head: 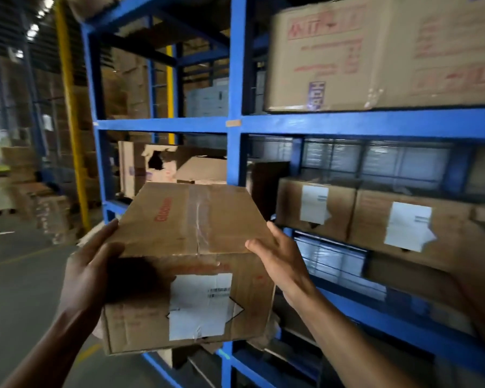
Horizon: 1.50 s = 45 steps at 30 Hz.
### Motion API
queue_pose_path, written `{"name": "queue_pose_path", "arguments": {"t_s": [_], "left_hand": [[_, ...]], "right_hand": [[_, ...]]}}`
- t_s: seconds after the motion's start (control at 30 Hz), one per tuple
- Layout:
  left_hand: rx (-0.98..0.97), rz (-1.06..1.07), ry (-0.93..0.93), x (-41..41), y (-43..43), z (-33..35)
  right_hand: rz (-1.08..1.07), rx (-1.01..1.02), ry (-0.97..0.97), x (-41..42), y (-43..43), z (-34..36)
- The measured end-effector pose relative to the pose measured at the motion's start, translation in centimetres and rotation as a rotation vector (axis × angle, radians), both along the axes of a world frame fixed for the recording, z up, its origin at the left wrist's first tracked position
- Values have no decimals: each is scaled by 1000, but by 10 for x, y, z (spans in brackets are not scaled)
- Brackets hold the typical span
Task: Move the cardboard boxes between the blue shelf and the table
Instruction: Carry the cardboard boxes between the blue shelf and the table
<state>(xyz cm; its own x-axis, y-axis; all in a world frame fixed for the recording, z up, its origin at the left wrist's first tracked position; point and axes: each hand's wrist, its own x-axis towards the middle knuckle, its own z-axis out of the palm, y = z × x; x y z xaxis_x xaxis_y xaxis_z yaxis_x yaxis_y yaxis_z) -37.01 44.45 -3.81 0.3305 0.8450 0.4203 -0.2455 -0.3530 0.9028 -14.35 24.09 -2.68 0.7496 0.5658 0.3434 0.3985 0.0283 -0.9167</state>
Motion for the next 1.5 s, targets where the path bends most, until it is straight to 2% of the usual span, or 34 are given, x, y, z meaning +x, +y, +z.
{"name": "queue_pose_path", "arguments": {"t_s": [0.37,0.6,0.8,1.0,1.23,1.37,1.5], "left_hand": [[16,-294,-25,35,-65,1],[10,-593,-45,125,-122,-5],[29,-786,26,214,-187,-25],[71,-783,70,259,-203,-31],[101,-796,59,283,-206,-18],[309,-814,4,285,-200,-28],[722,-713,101,299,-183,-57]], "right_hand": [[-253,25,-29,-27,-100,12],[-604,0,-43,-28,-200,21],[-790,-107,38,-11,-271,5],[-797,-230,11,16,-290,-6],[-858,-201,-68,58,-285,0],[-981,-251,-230,66,-283,-14],[-1038,-535,-489,70,-289,-42]]}}
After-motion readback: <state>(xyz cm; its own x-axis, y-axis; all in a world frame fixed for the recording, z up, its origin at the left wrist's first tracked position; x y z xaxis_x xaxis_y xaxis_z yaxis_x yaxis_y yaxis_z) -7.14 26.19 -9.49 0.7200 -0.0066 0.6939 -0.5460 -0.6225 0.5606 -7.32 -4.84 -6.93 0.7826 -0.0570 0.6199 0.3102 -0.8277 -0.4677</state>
